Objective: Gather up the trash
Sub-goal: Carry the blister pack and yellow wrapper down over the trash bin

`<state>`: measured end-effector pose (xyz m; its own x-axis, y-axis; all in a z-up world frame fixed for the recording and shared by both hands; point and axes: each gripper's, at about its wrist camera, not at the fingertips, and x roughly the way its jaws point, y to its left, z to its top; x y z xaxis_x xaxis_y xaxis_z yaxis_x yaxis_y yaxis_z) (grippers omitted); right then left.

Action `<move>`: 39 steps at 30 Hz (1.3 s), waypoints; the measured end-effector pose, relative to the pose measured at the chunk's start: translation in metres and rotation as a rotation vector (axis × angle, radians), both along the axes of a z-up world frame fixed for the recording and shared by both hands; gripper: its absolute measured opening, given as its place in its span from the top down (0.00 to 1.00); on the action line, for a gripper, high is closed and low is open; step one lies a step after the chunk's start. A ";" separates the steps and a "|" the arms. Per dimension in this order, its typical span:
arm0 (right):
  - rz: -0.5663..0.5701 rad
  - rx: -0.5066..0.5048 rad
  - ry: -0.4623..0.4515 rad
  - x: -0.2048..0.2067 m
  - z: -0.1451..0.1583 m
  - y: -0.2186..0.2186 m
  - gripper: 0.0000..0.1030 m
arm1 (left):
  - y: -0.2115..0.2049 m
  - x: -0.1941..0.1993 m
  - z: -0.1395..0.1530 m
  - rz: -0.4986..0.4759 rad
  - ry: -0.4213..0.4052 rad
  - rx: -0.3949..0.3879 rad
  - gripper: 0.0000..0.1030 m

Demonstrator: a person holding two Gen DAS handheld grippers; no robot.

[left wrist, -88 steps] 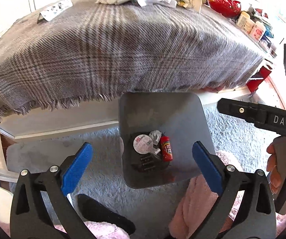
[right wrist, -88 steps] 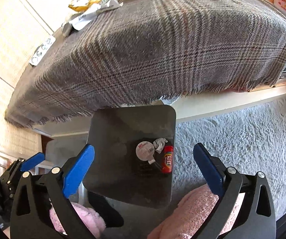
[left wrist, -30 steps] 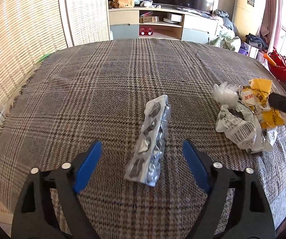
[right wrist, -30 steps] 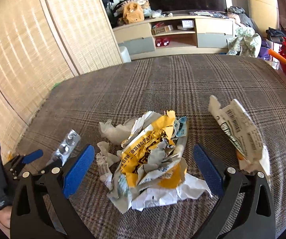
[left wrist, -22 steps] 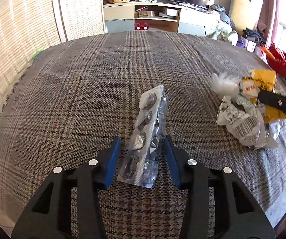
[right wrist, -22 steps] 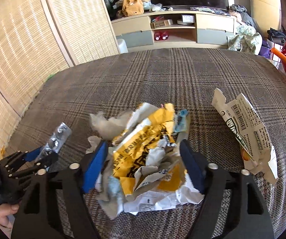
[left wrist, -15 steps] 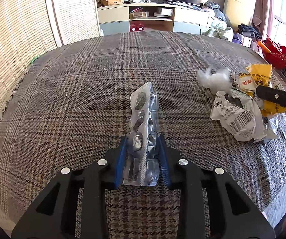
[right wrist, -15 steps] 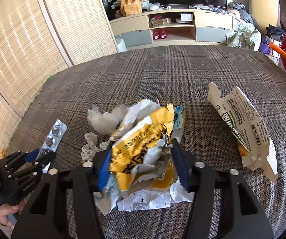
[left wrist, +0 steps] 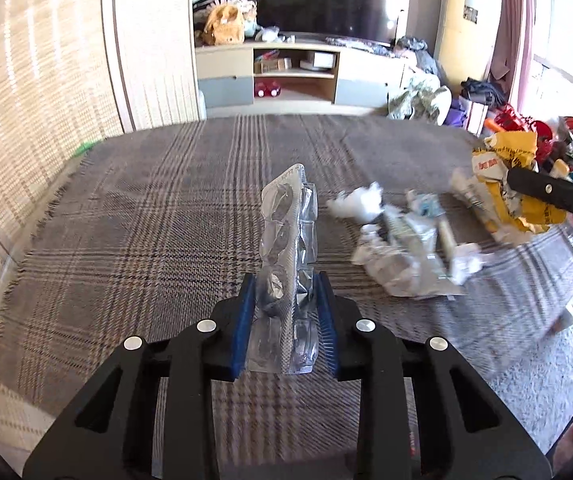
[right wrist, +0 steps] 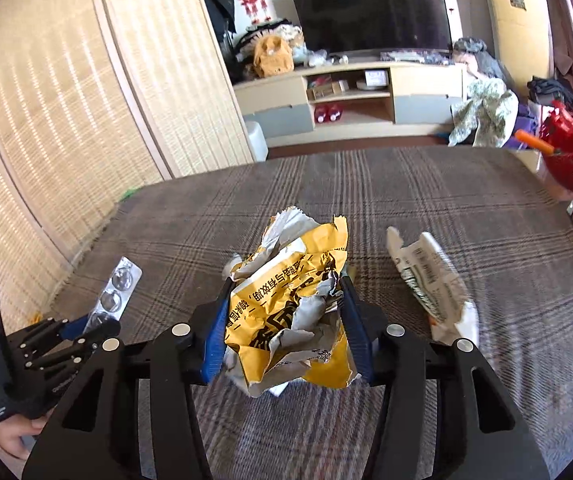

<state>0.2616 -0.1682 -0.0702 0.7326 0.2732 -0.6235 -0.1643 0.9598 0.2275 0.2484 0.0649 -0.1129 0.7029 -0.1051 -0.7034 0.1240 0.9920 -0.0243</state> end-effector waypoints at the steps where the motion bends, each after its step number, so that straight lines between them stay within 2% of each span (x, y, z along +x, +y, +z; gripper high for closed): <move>1: -0.001 -0.001 -0.005 -0.006 0.003 -0.001 0.50 | -0.003 -0.007 0.006 0.003 -0.009 0.000 0.72; 9: 0.004 -0.020 -0.040 -0.078 0.023 -0.018 0.50 | -0.034 -0.082 0.043 -0.034 -0.075 -0.001 0.72; 16: 0.007 -0.060 -0.041 -0.131 0.017 -0.033 0.50 | -0.055 -0.136 0.045 -0.077 -0.084 -0.053 0.72; 20: 0.010 -0.081 -0.009 -0.152 -0.001 -0.040 0.50 | -0.067 -0.156 0.031 -0.104 -0.057 -0.083 0.72; 28: -0.001 -0.072 0.080 -0.185 -0.047 -0.051 0.50 | -0.084 -0.173 -0.021 -0.147 0.046 -0.095 0.72; 39: -0.003 -0.080 0.226 -0.199 -0.111 -0.050 0.50 | -0.104 -0.189 -0.086 -0.183 0.186 -0.091 0.72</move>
